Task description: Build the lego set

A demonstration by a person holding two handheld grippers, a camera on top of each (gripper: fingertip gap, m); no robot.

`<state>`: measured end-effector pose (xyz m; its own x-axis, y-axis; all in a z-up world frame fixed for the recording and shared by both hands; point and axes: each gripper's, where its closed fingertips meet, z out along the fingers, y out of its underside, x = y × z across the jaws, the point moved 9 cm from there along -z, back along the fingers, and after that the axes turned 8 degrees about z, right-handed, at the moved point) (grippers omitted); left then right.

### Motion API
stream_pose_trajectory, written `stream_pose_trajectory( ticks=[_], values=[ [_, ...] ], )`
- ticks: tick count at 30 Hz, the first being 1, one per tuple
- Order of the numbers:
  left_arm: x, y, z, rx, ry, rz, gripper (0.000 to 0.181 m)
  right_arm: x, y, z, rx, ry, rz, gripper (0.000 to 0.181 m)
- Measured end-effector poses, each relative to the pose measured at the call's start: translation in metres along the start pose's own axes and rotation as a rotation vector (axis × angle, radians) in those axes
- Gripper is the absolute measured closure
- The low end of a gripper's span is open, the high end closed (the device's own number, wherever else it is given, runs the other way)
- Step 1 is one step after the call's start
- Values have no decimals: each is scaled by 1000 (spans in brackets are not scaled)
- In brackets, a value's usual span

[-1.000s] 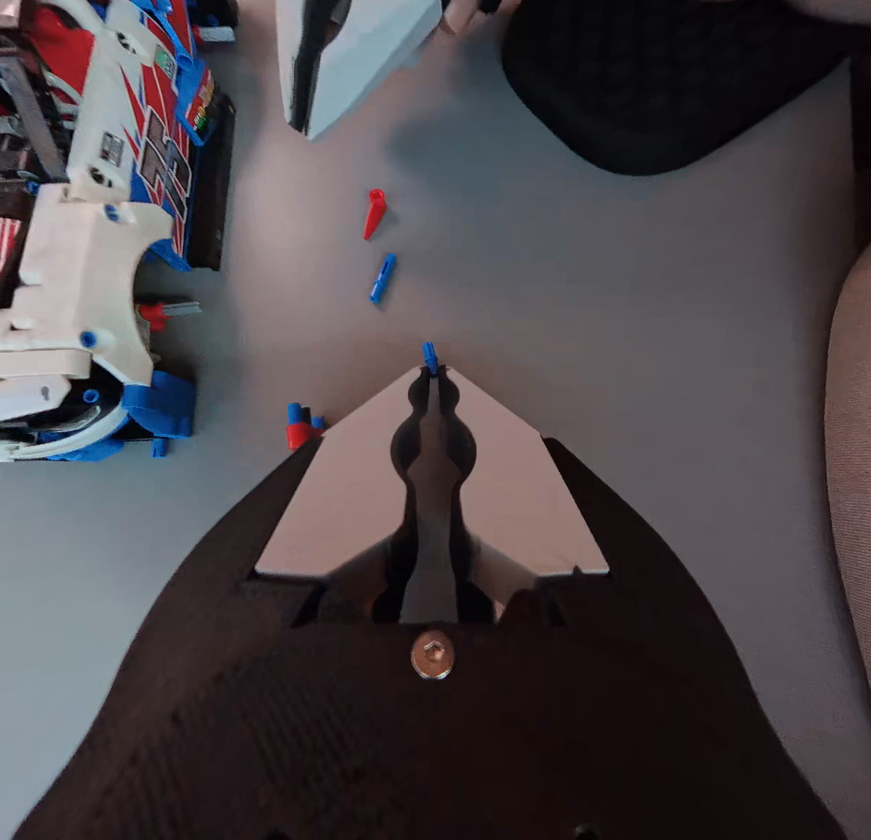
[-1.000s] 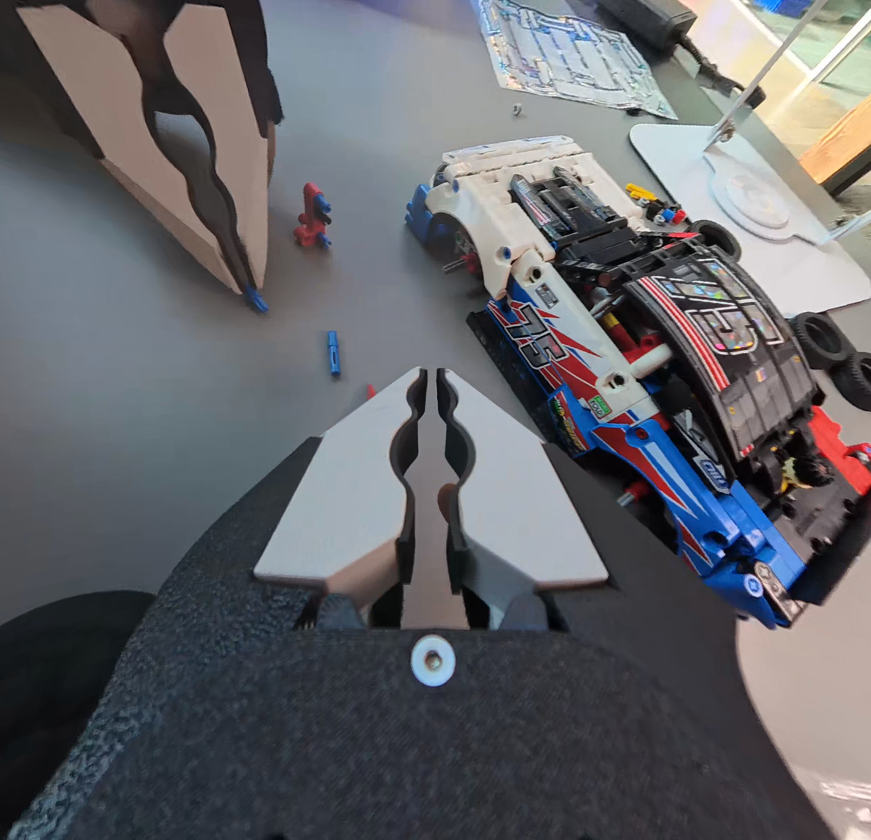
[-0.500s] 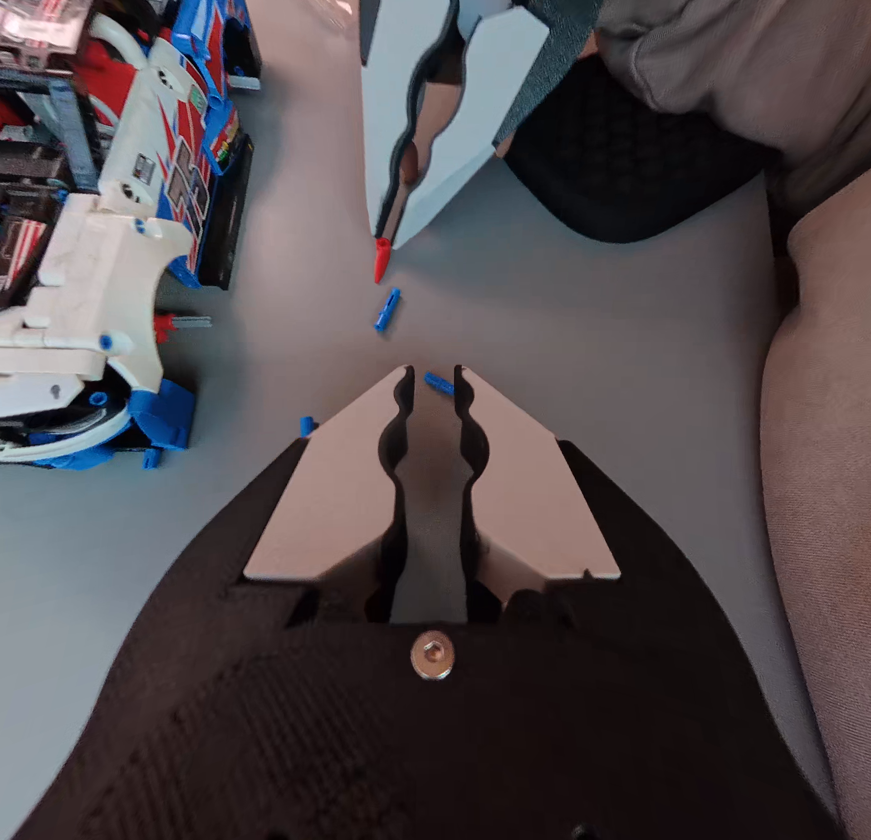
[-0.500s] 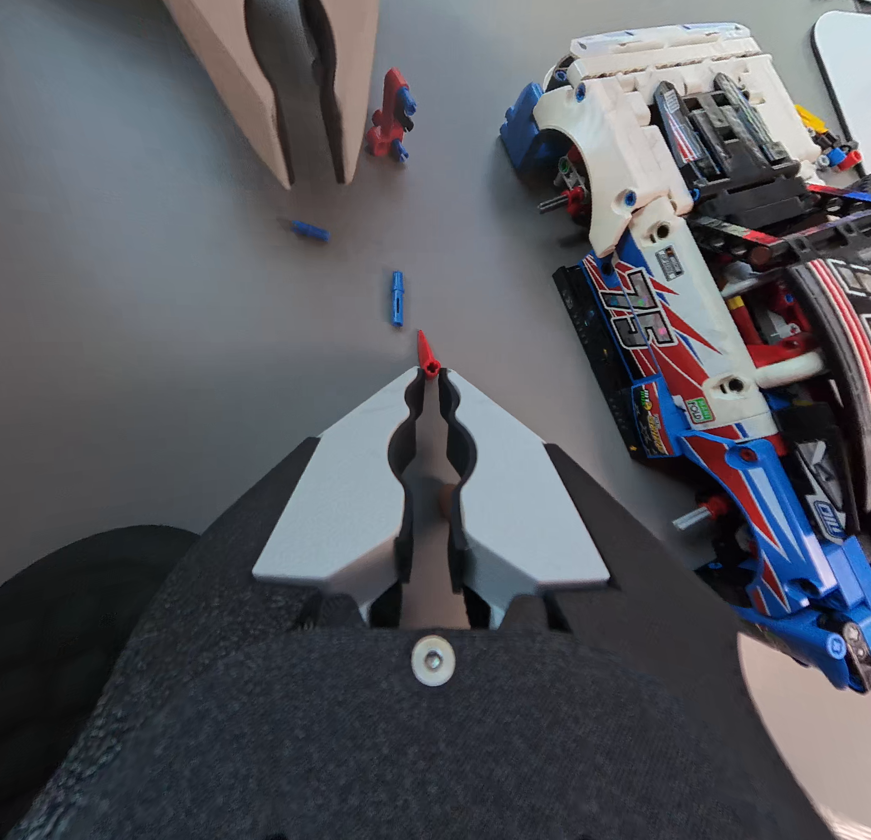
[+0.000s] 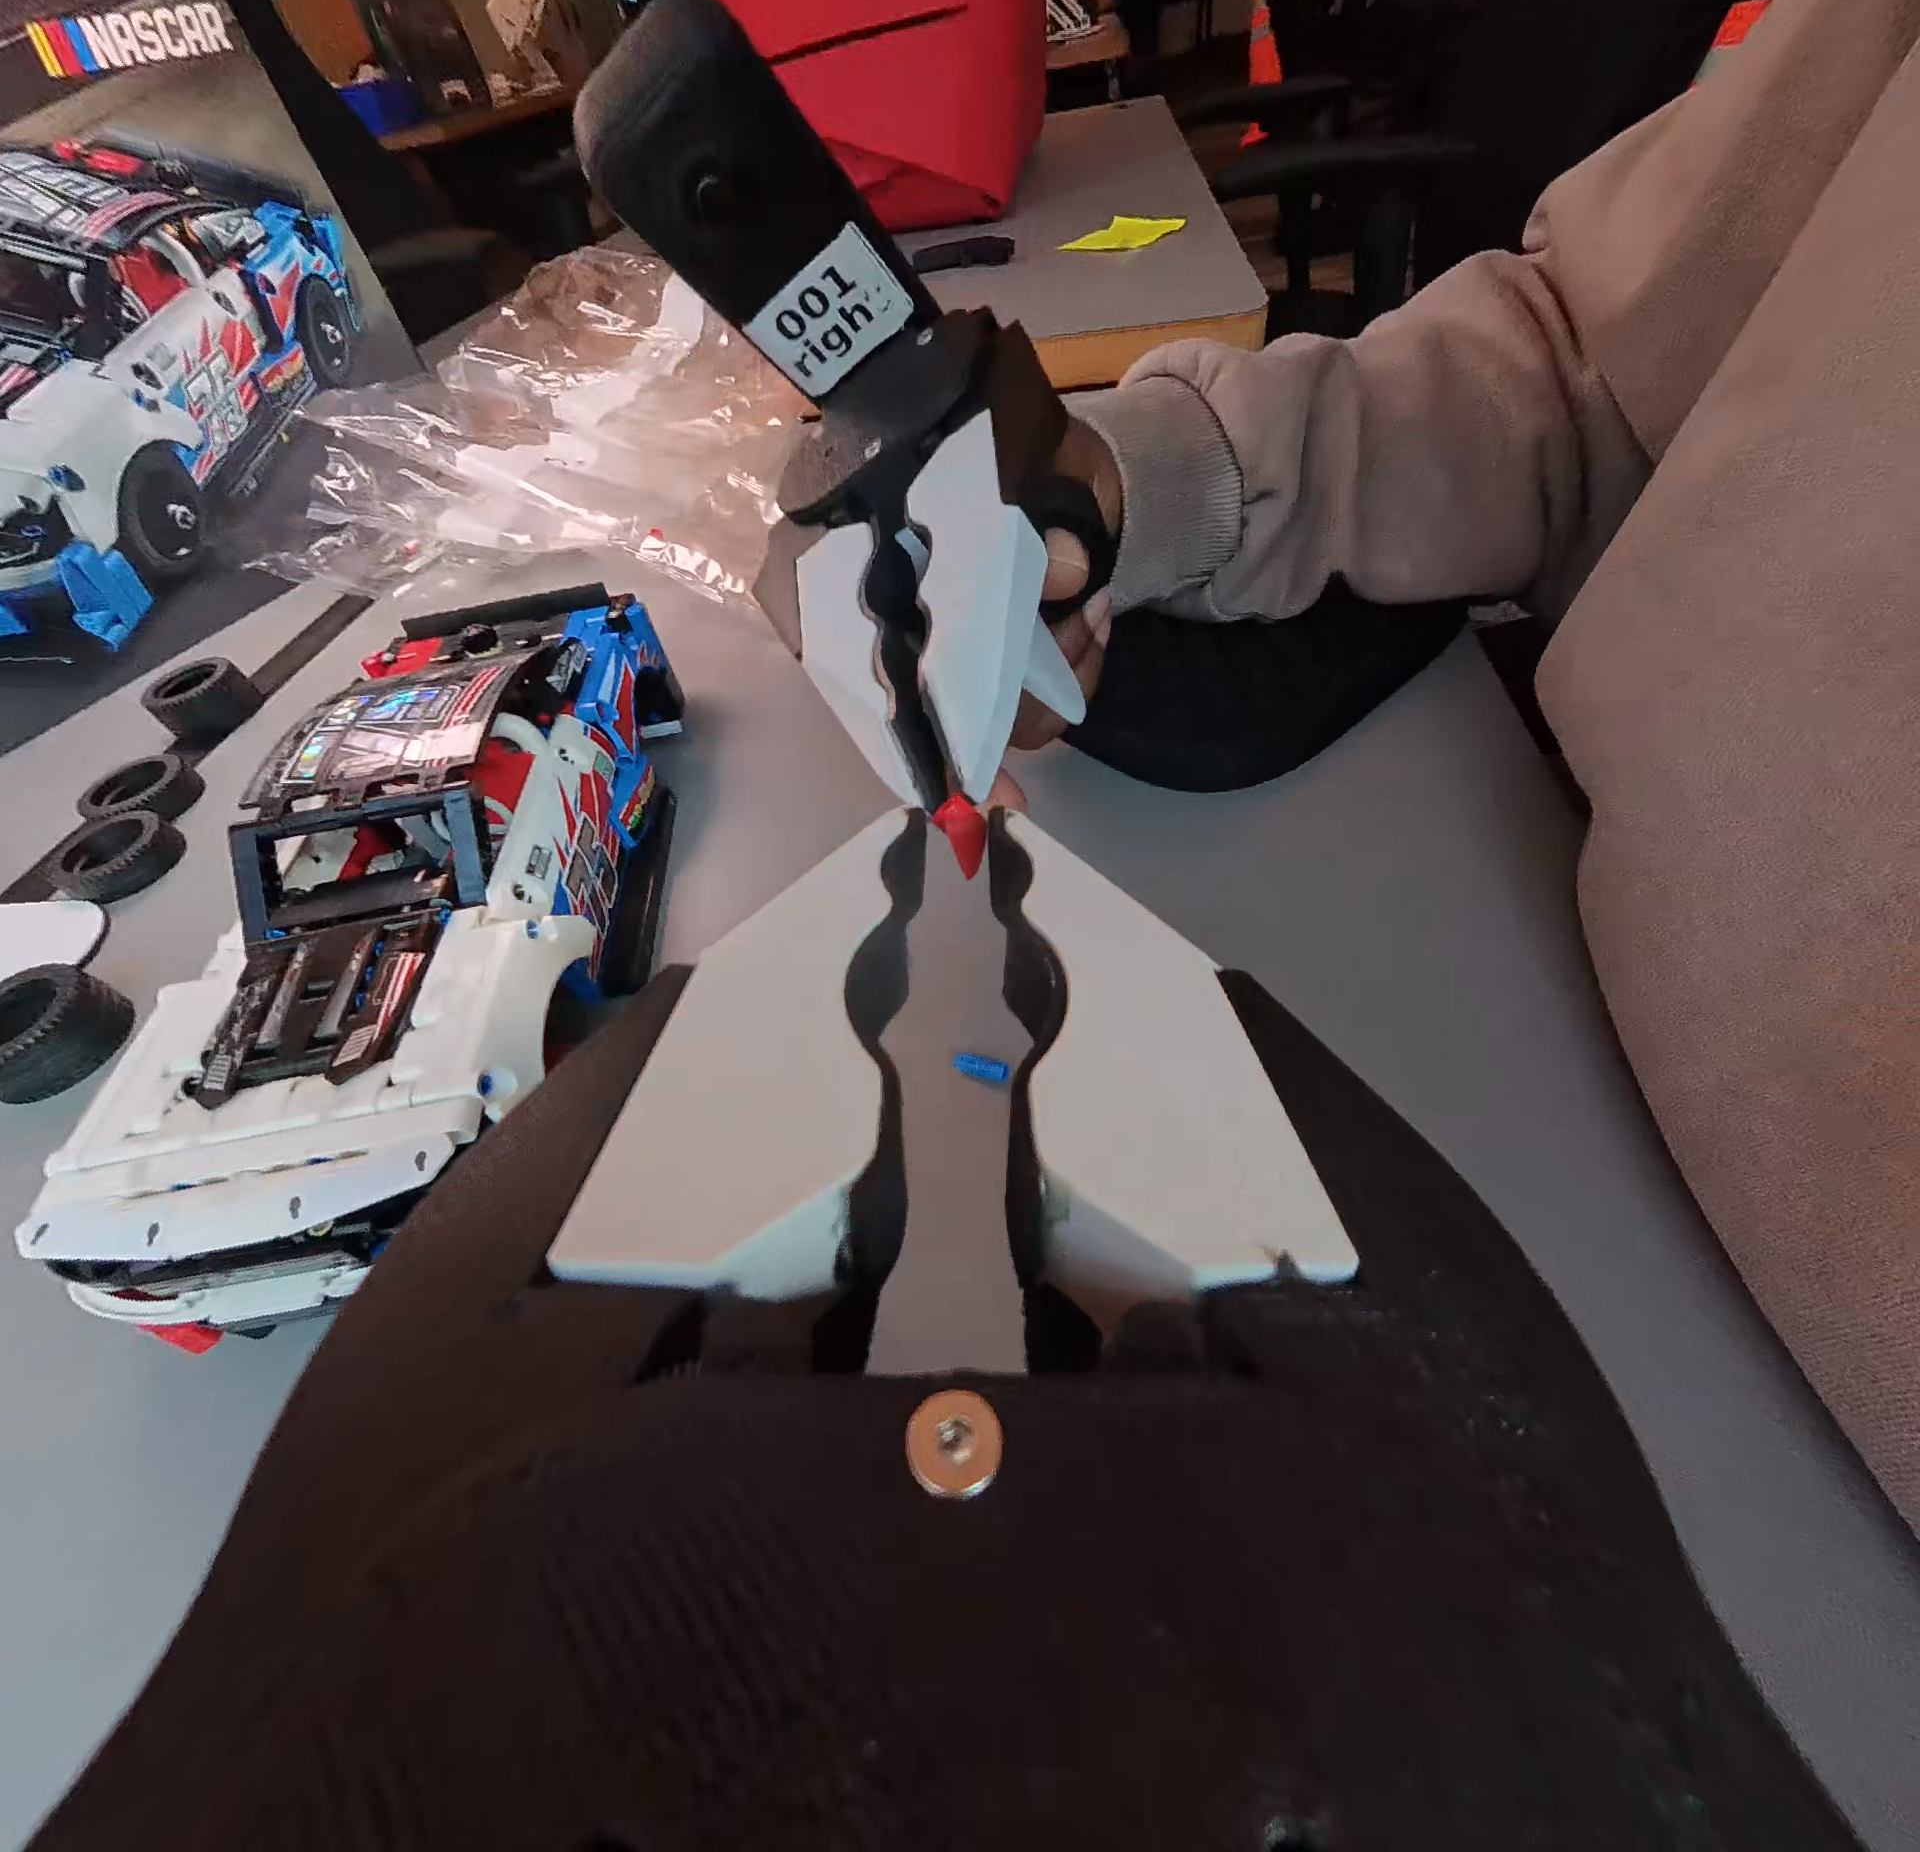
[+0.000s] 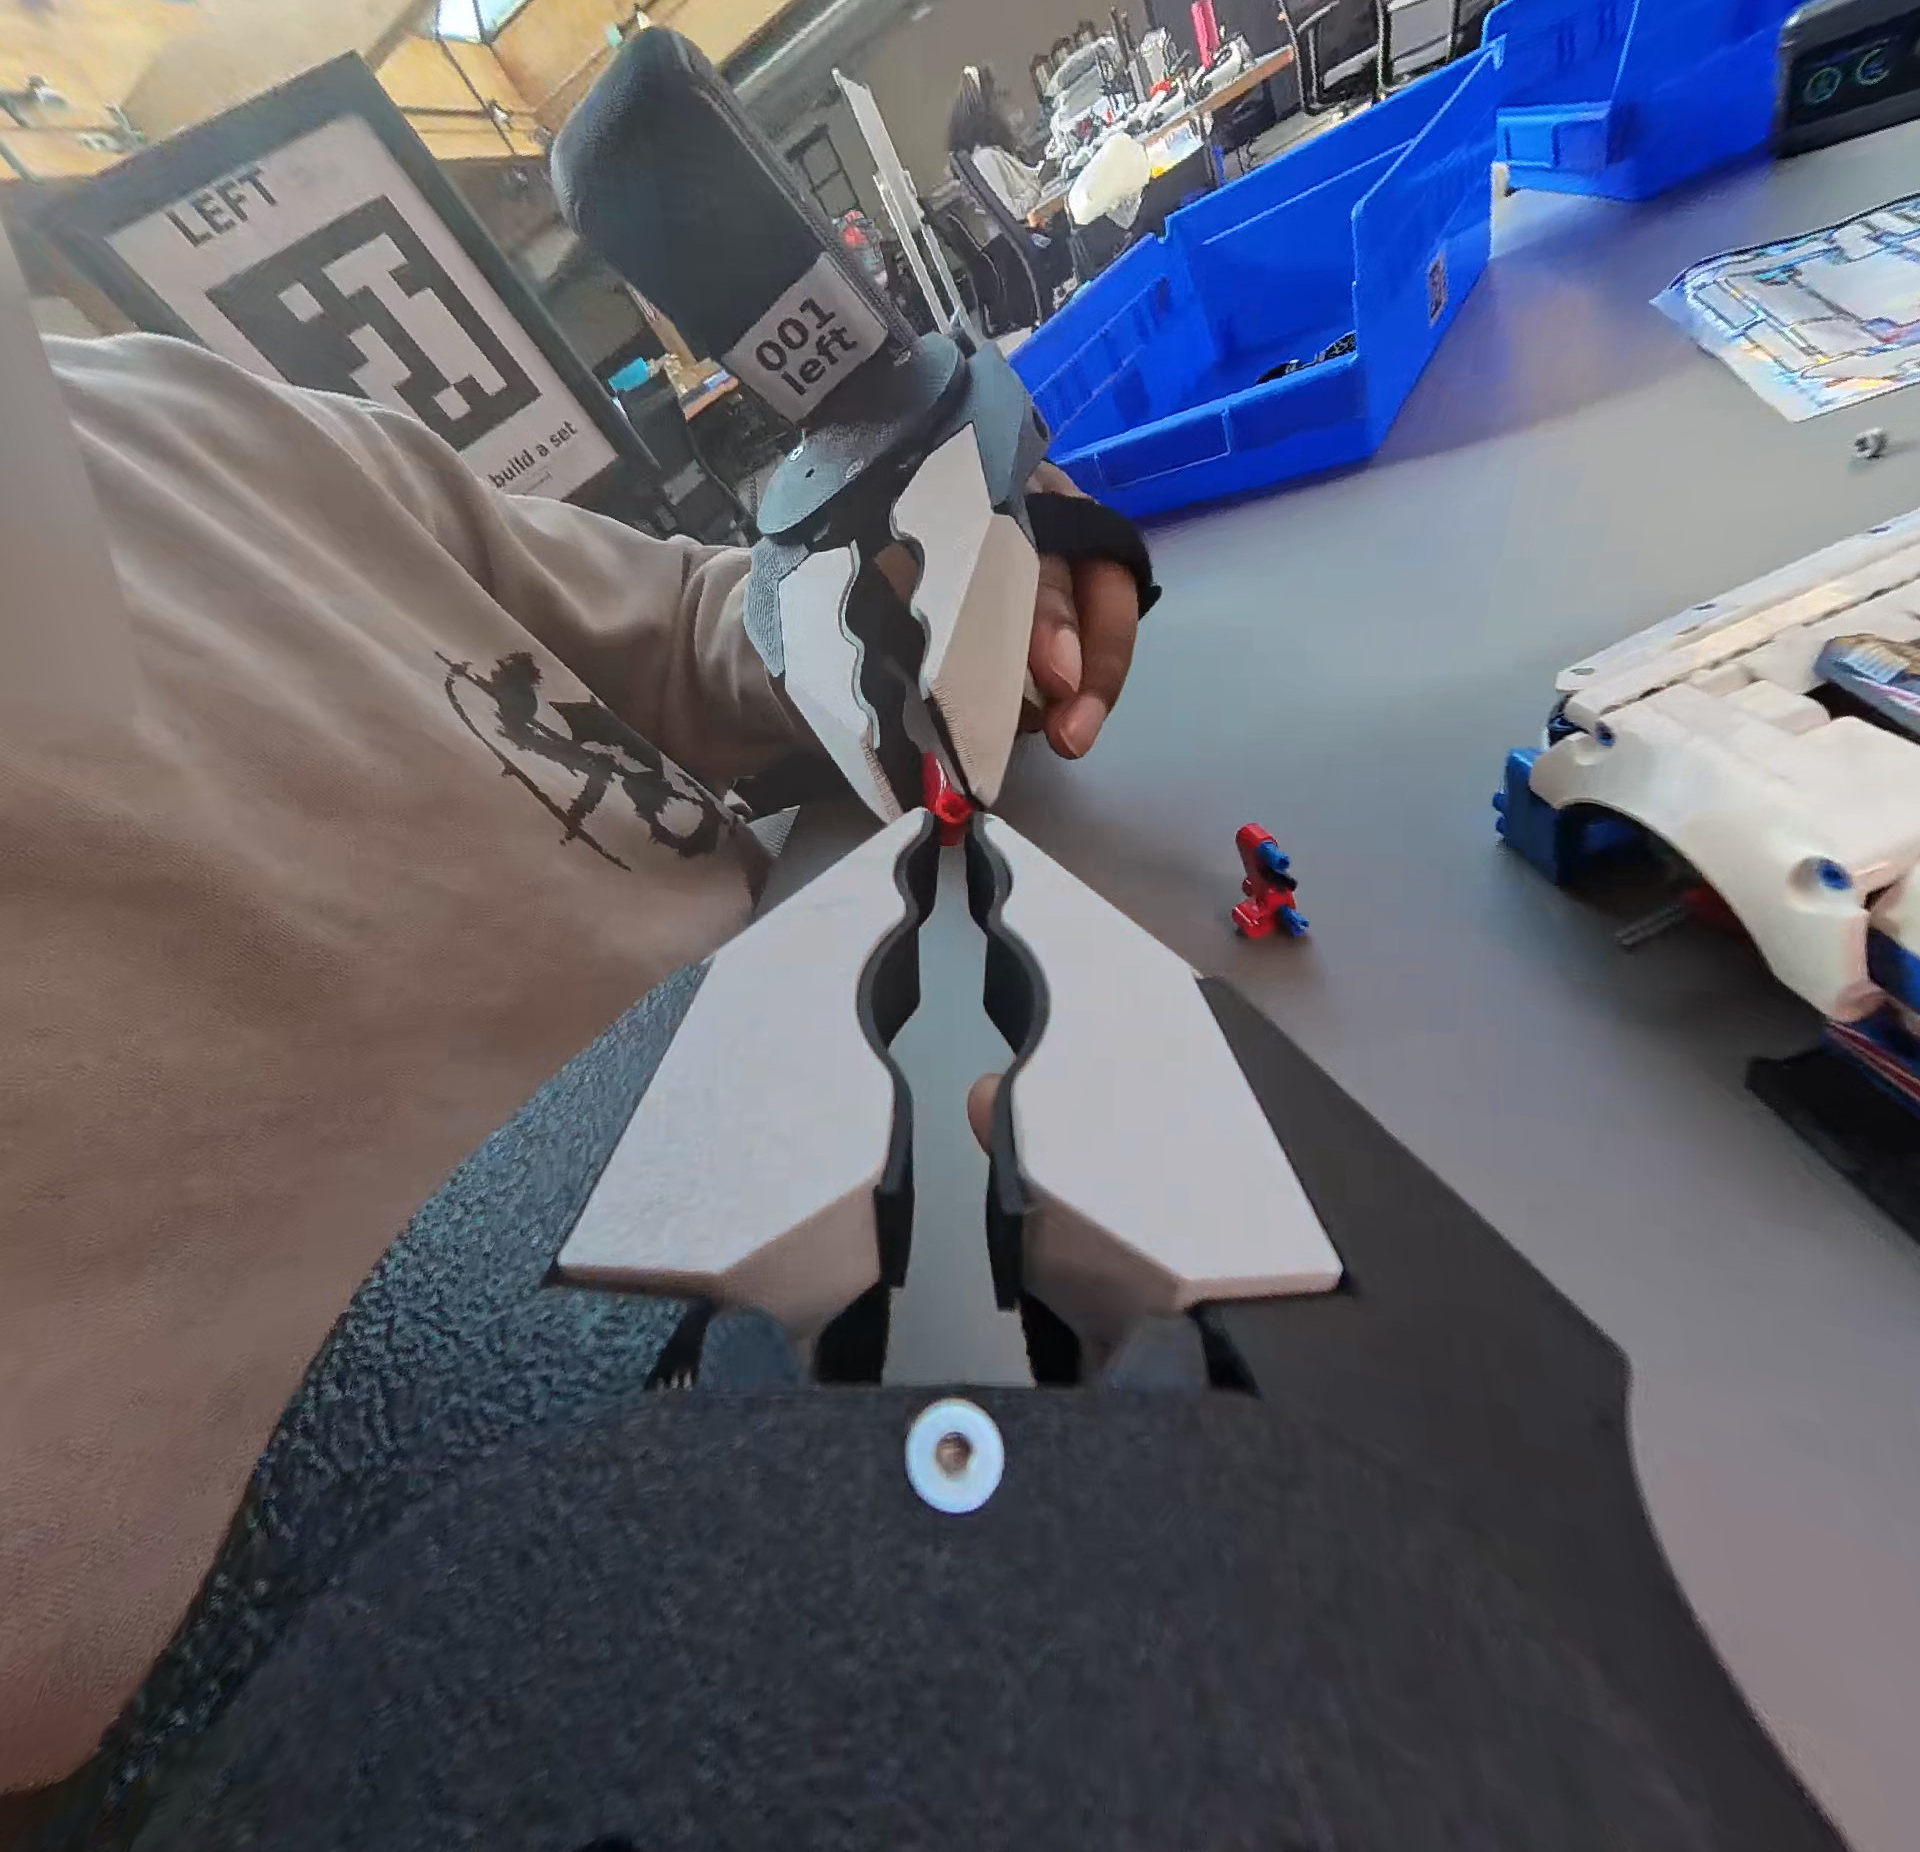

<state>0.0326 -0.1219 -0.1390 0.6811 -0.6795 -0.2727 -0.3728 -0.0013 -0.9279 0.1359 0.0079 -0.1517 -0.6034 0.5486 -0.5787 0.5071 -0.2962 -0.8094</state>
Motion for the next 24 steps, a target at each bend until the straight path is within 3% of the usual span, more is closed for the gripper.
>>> stream_pose_trajectory(
  ticks=[6, 10, 13, 17, 21, 24],
  values=[
    [-5, 2, -3, -29, -18, -36, 173, 5, -1, -1, 35, 34, 15, 181],
    [-19, 11, -7, 15, 20, -317, 173, -7, -8, -5, 98, 231, -329, 171],
    [-27, 17, -7, 107, 95, -610, 173, -20, -2, 5, 35, 419, -730, 168],
    [-31, 28, -4, 193, 212, -895, 174, -29, 4, 21, -41, 581, -1052, 161],
    [-30, 29, -3, 227, 256, -977, 174, -31, 8, 28, -76, 625, -1163, 174],
    [-31, 28, -4, 261, 273, -1010, 174, -32, 5, 26, -29, 611, -1117, 174]
  ],
)
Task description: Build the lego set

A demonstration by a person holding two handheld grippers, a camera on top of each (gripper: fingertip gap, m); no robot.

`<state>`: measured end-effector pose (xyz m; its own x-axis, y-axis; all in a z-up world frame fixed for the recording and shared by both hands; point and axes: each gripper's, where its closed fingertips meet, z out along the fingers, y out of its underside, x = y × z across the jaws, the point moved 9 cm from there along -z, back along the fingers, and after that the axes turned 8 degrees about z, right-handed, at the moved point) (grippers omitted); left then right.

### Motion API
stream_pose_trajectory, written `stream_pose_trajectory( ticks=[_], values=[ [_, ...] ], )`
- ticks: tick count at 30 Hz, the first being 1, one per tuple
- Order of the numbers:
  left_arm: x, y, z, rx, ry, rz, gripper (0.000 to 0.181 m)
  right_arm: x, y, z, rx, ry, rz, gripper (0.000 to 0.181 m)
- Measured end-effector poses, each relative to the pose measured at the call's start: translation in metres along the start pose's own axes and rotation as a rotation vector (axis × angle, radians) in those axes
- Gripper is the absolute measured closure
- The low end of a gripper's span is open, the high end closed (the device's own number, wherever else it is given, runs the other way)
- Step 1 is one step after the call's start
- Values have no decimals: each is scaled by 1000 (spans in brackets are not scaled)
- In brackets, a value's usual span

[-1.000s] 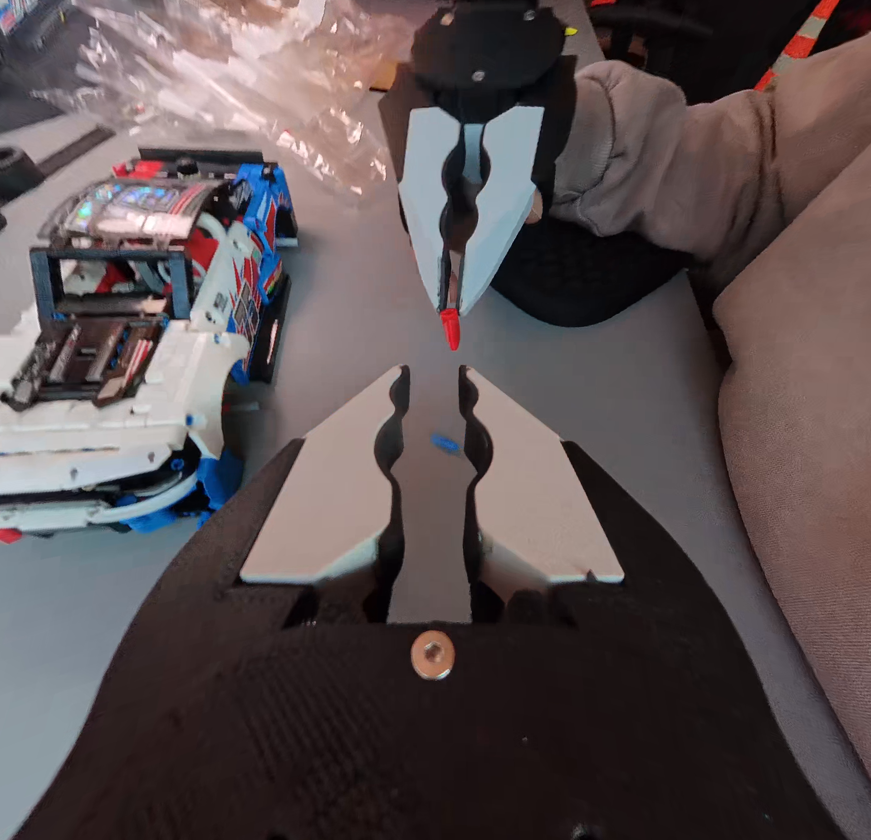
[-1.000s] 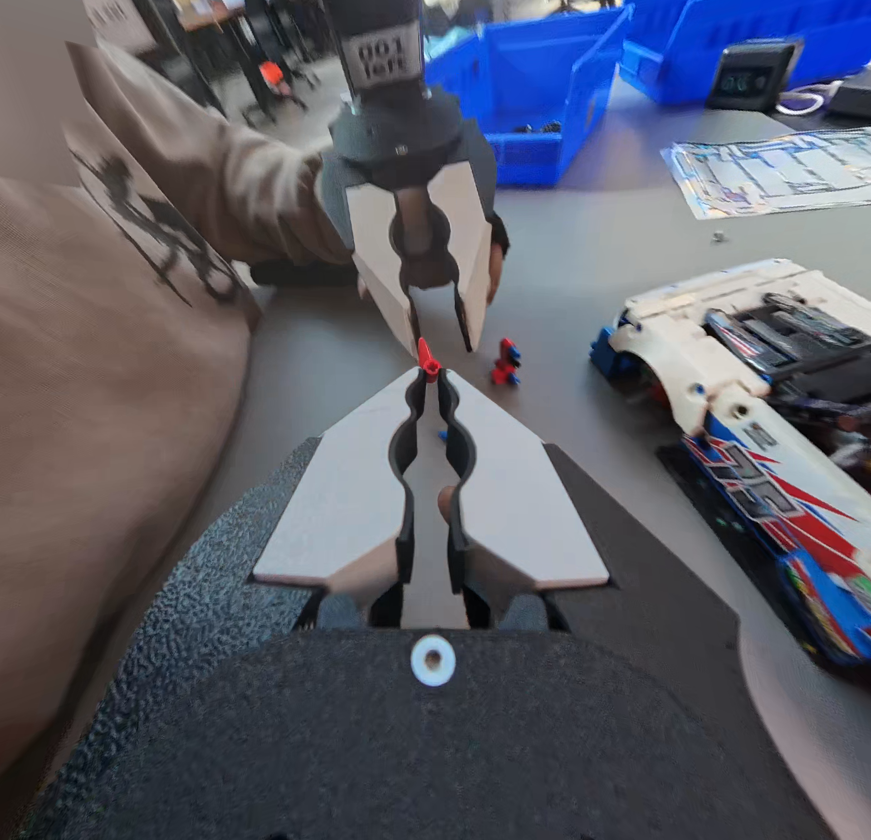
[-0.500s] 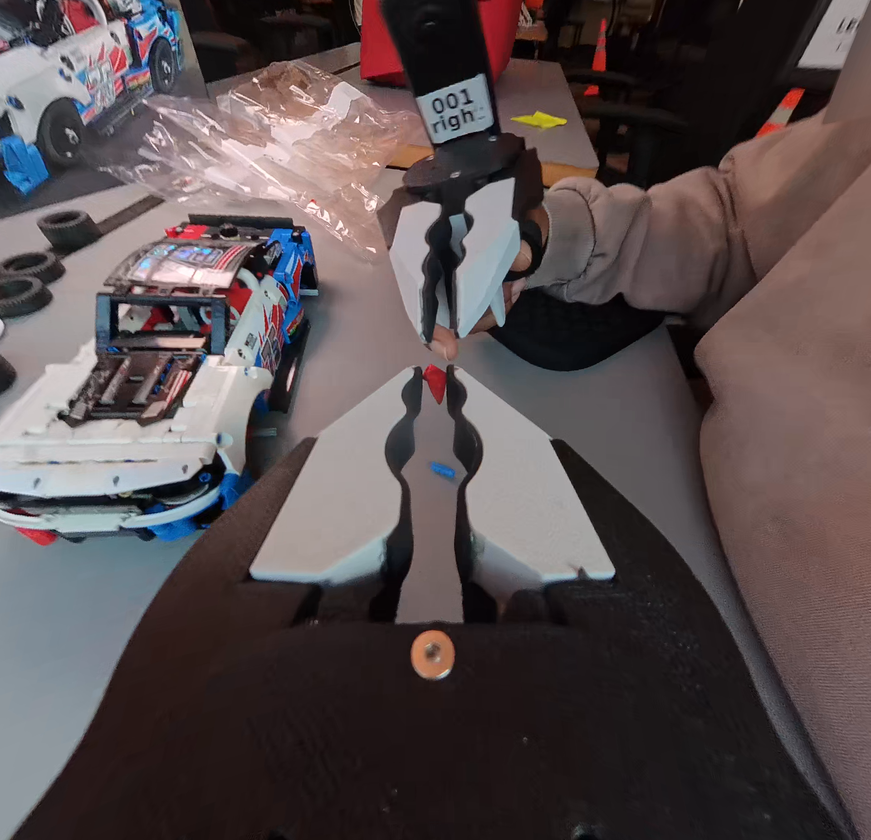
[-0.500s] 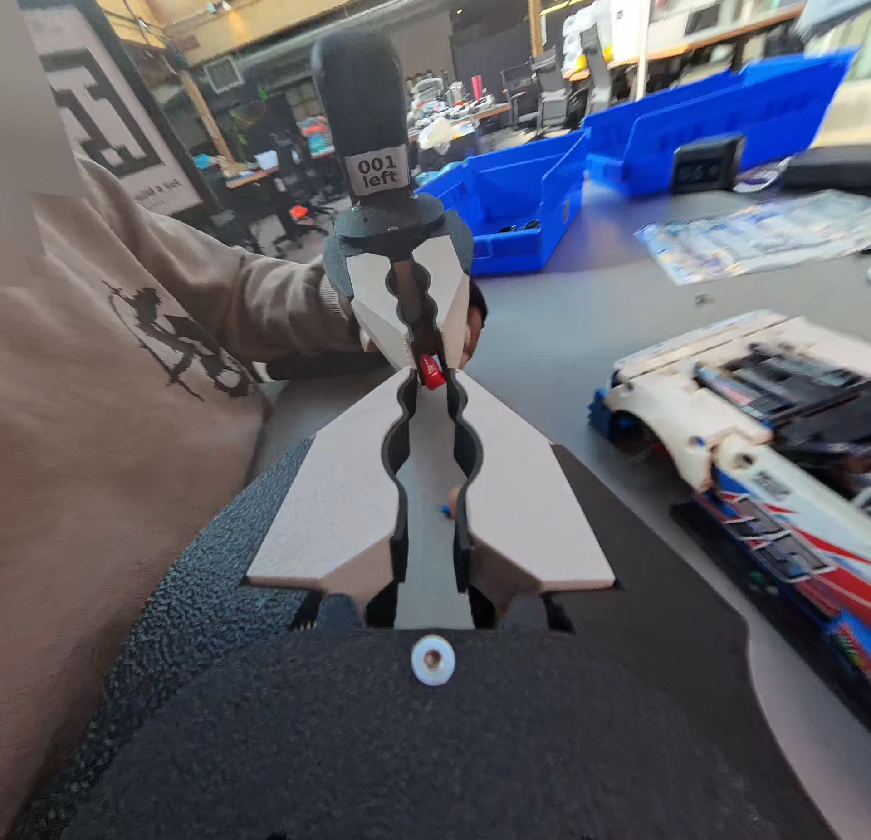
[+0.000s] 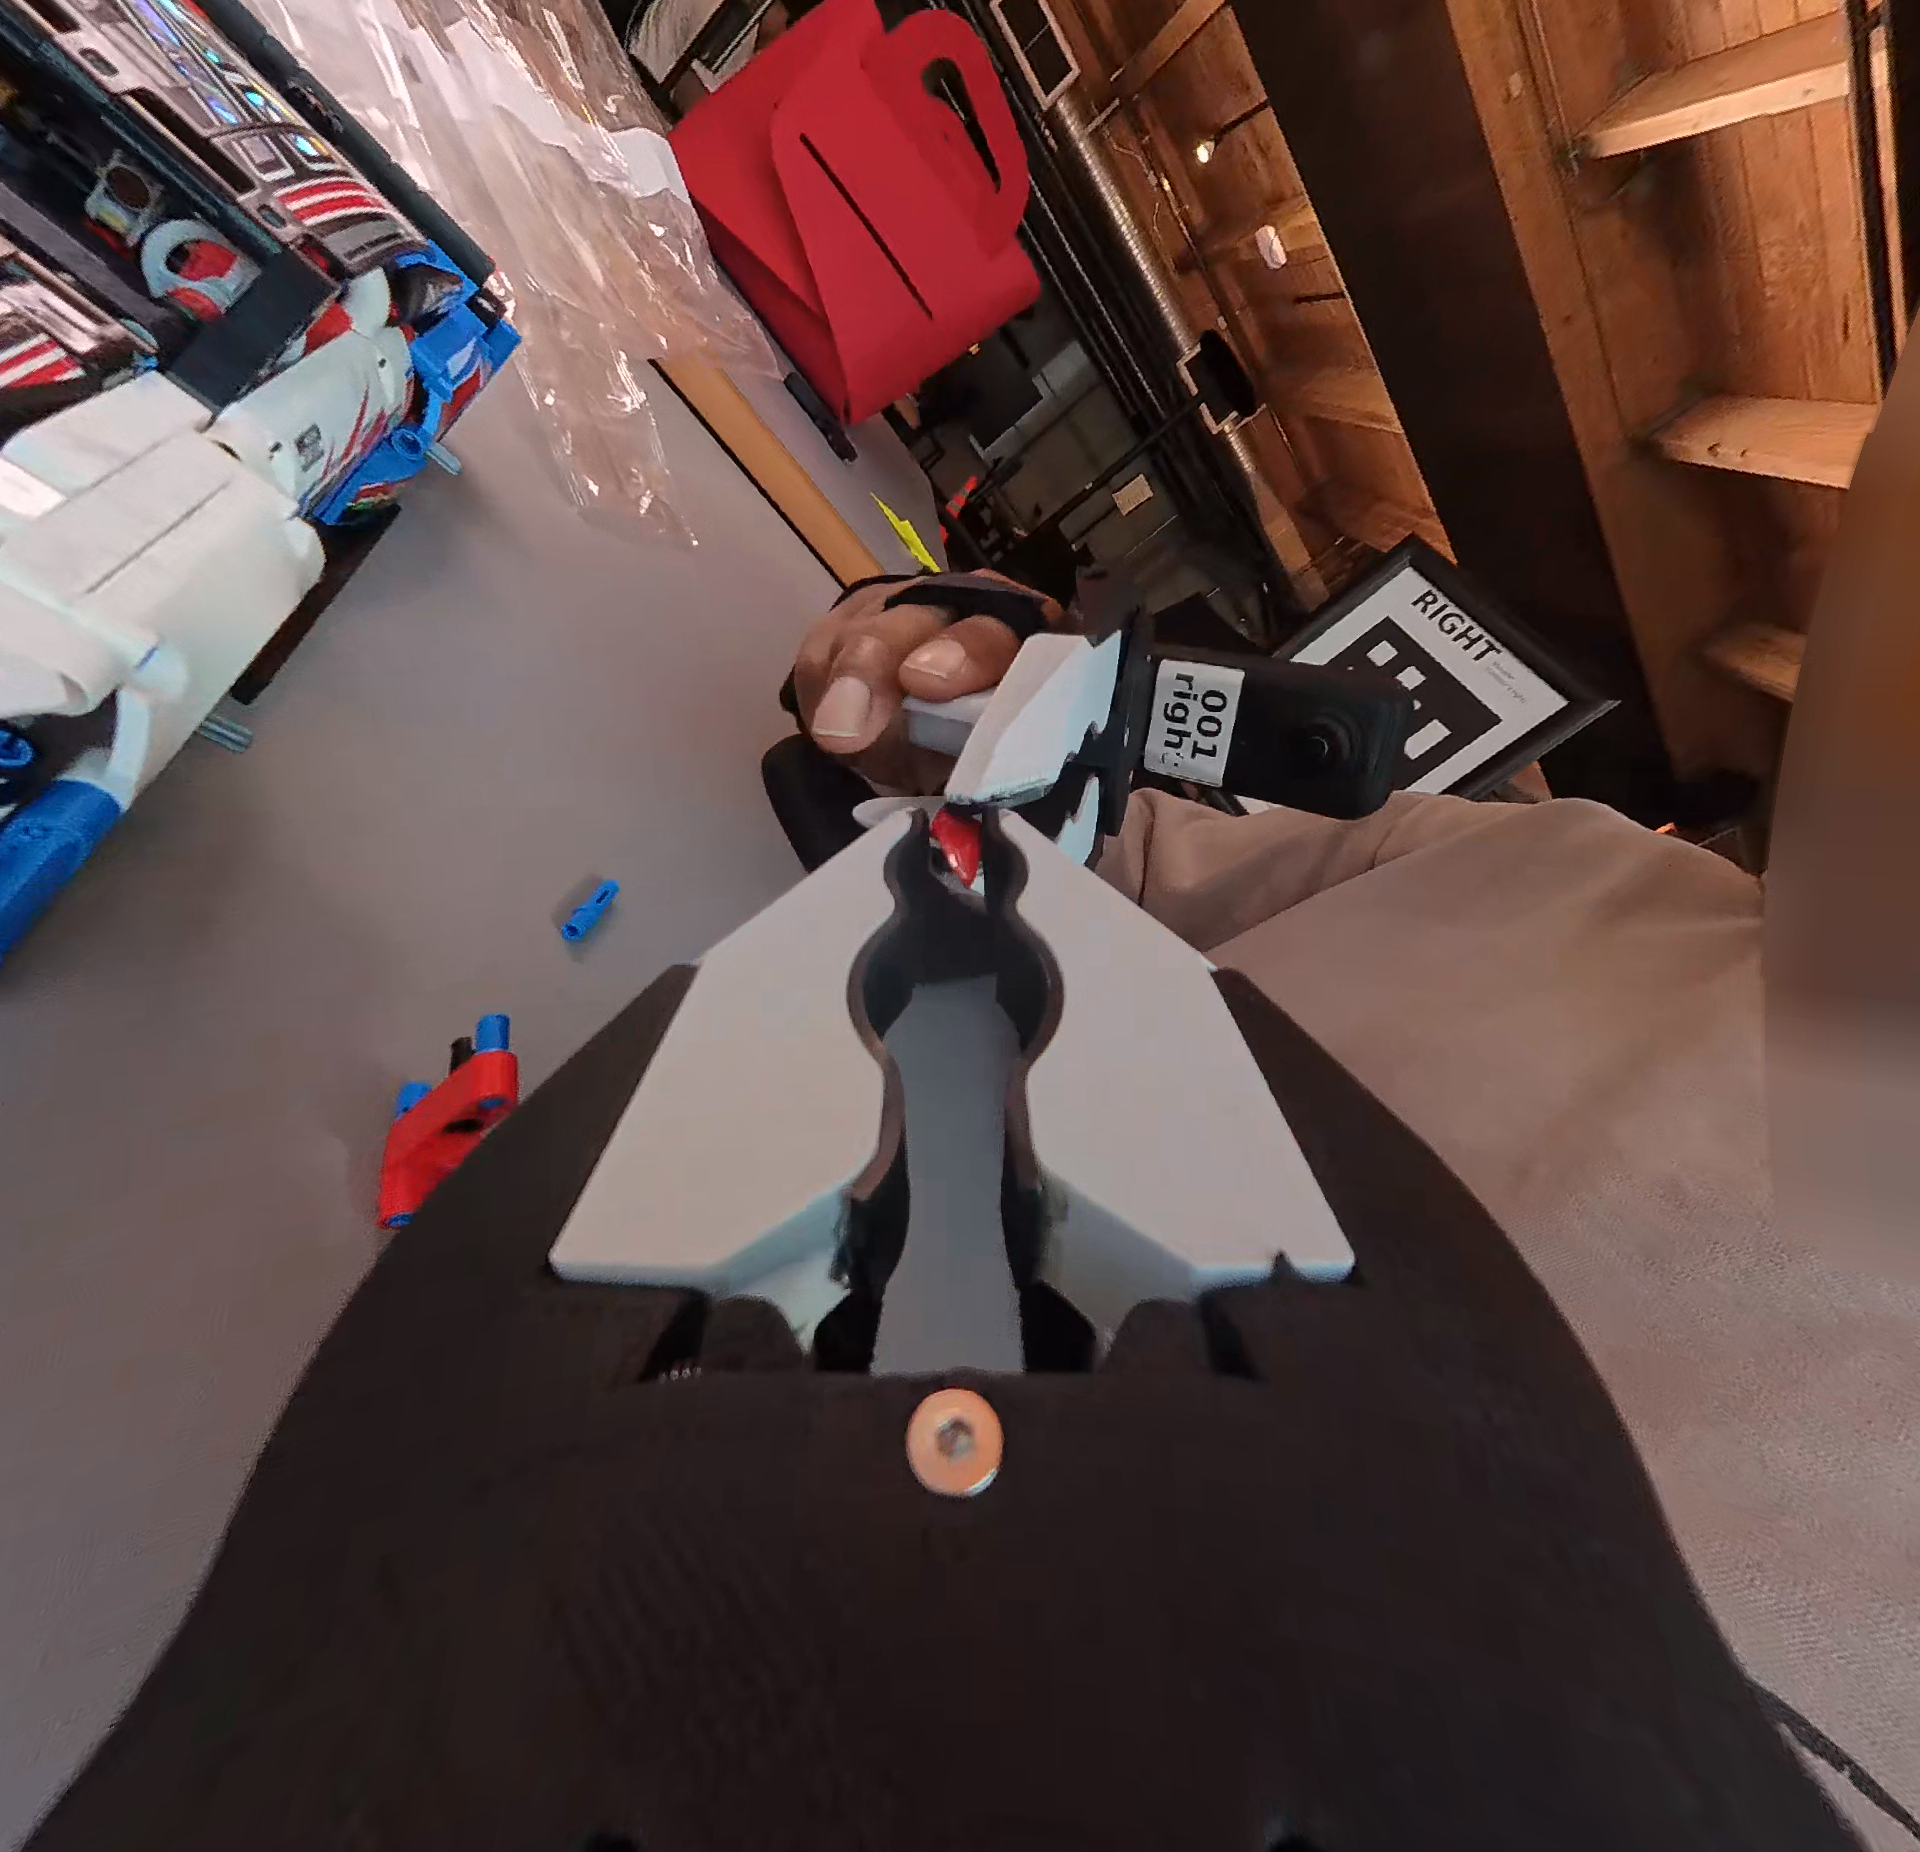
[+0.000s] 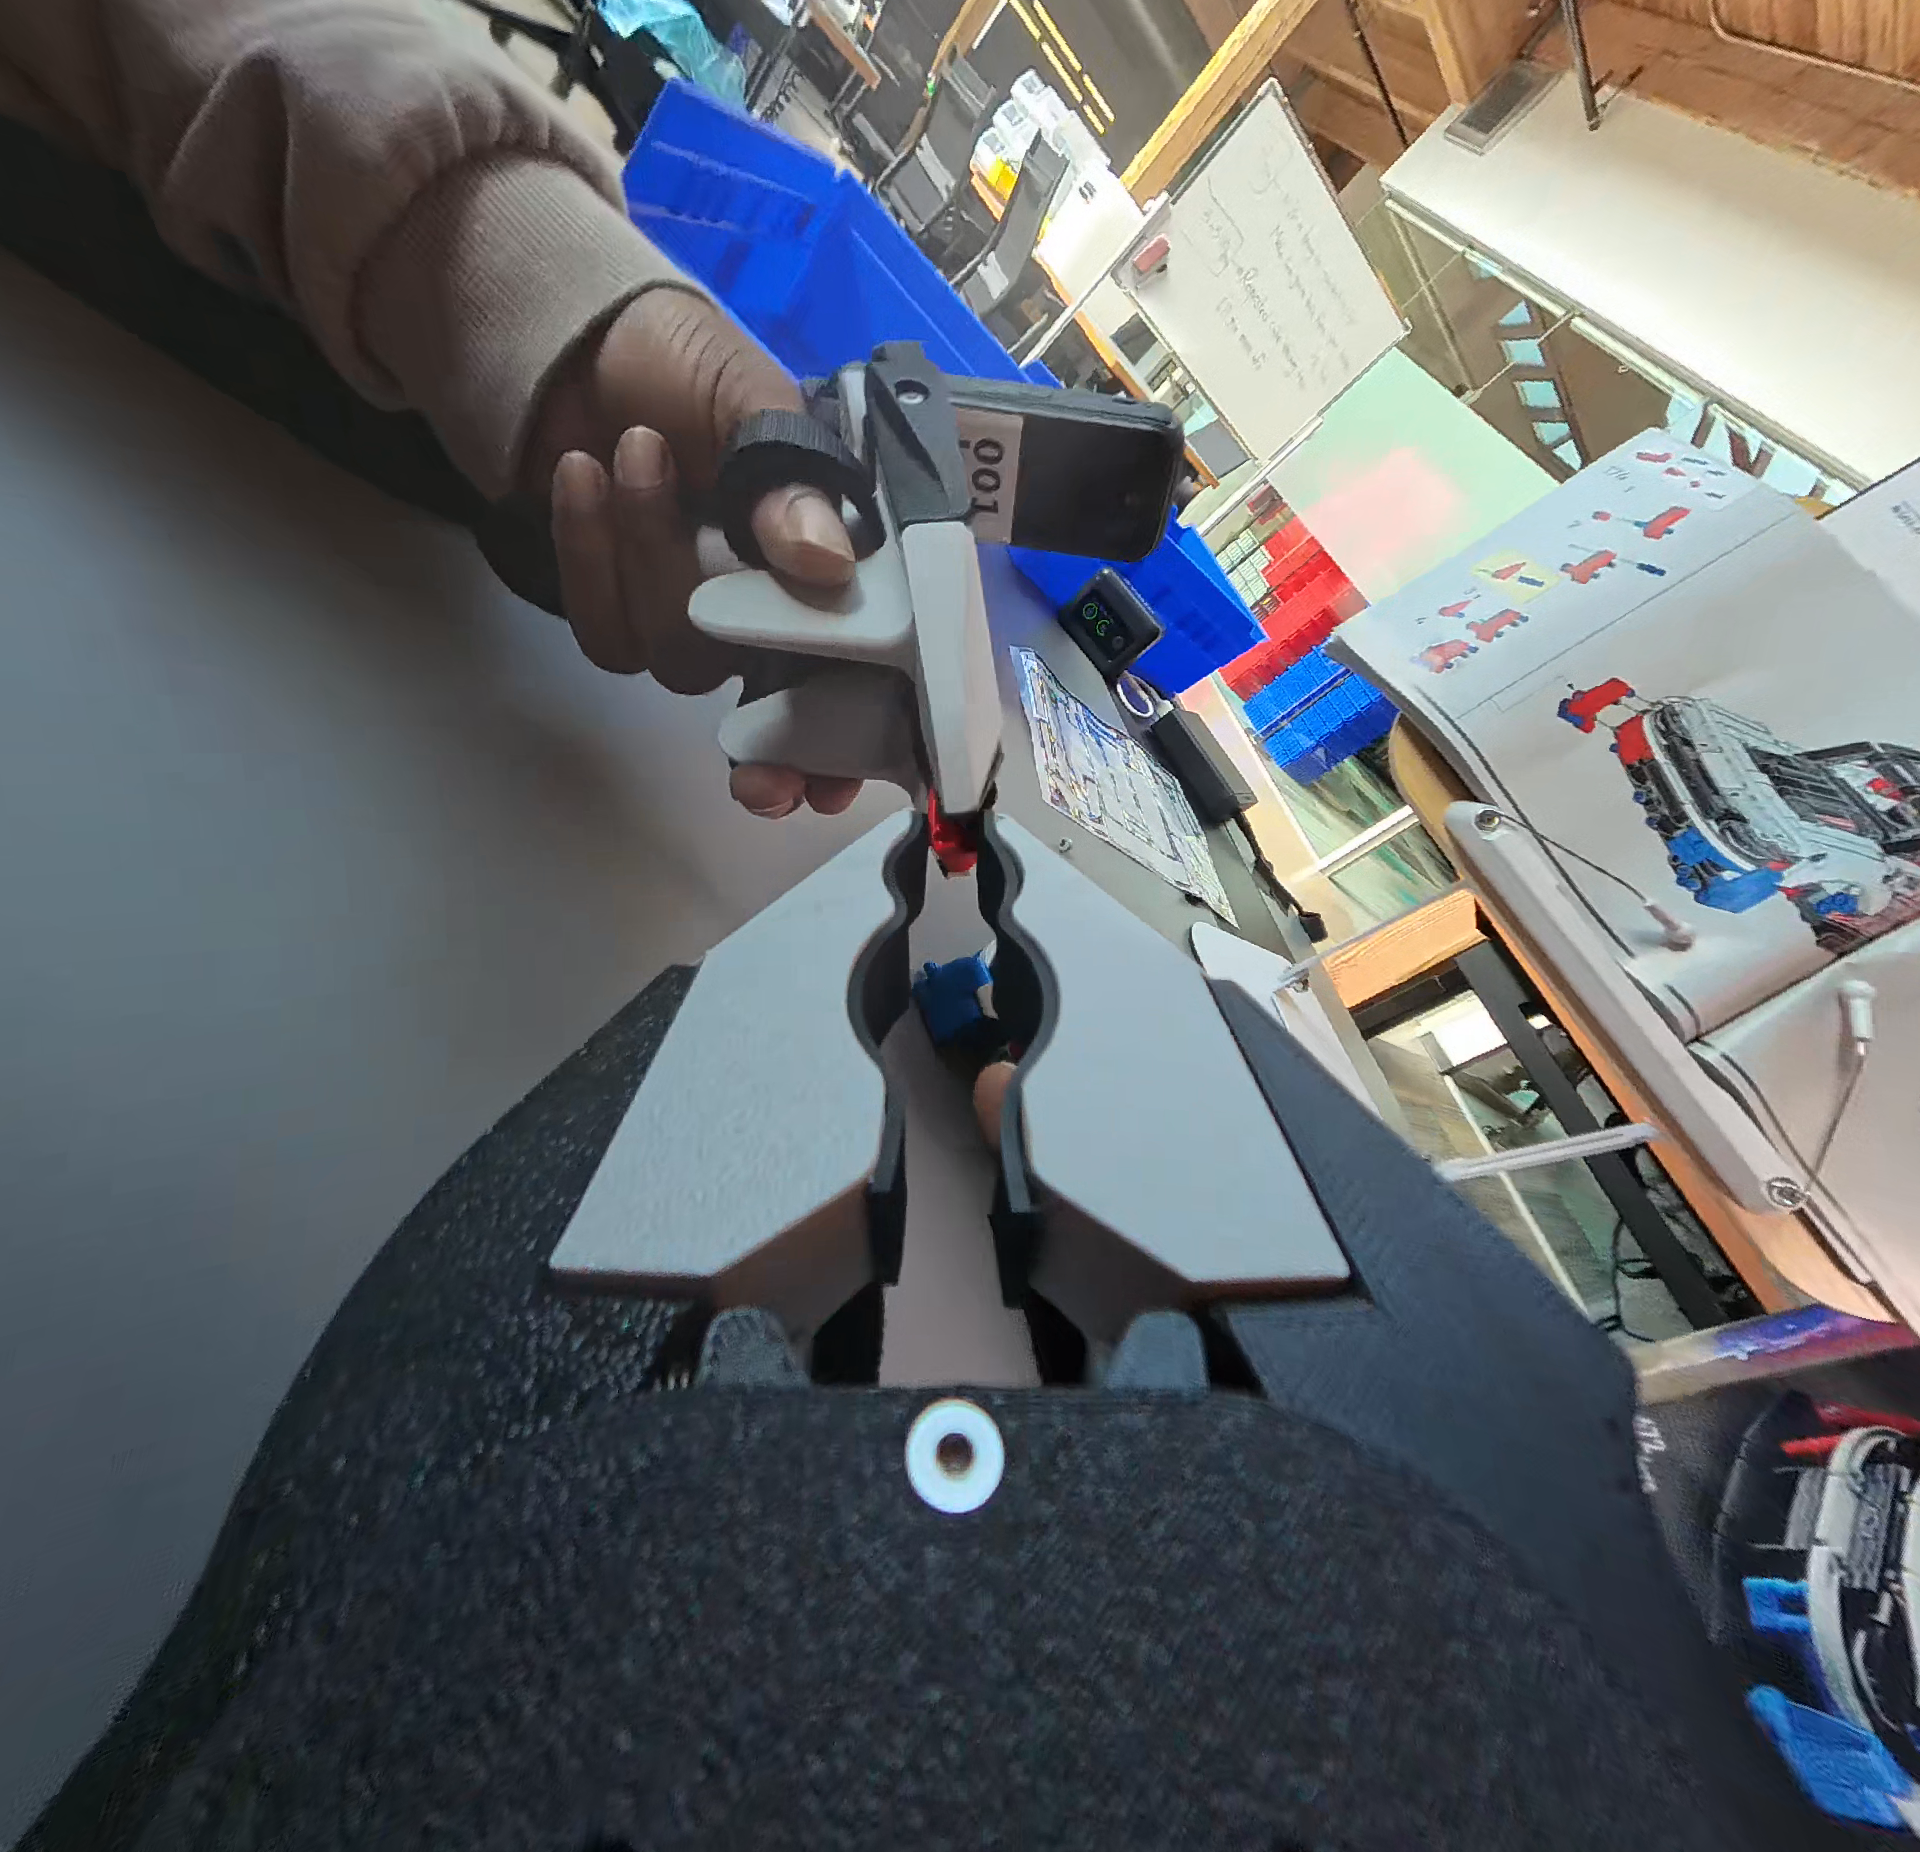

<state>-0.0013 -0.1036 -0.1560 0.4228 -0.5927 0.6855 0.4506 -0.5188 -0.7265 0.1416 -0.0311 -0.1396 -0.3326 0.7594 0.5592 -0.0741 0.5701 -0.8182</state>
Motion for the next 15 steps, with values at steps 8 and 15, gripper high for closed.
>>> stream_pose_trajectory(
  ticks=[8, 15],
  values=[
    [25, -16, -9, 110, 2, 368, 161, 33, -6, -8, 344, -200, 898, 177],
    [43, -20, -10, 169, -41, 588, 175, 24, 1, 8, 408, -385, 1173, 177]
  ],
)
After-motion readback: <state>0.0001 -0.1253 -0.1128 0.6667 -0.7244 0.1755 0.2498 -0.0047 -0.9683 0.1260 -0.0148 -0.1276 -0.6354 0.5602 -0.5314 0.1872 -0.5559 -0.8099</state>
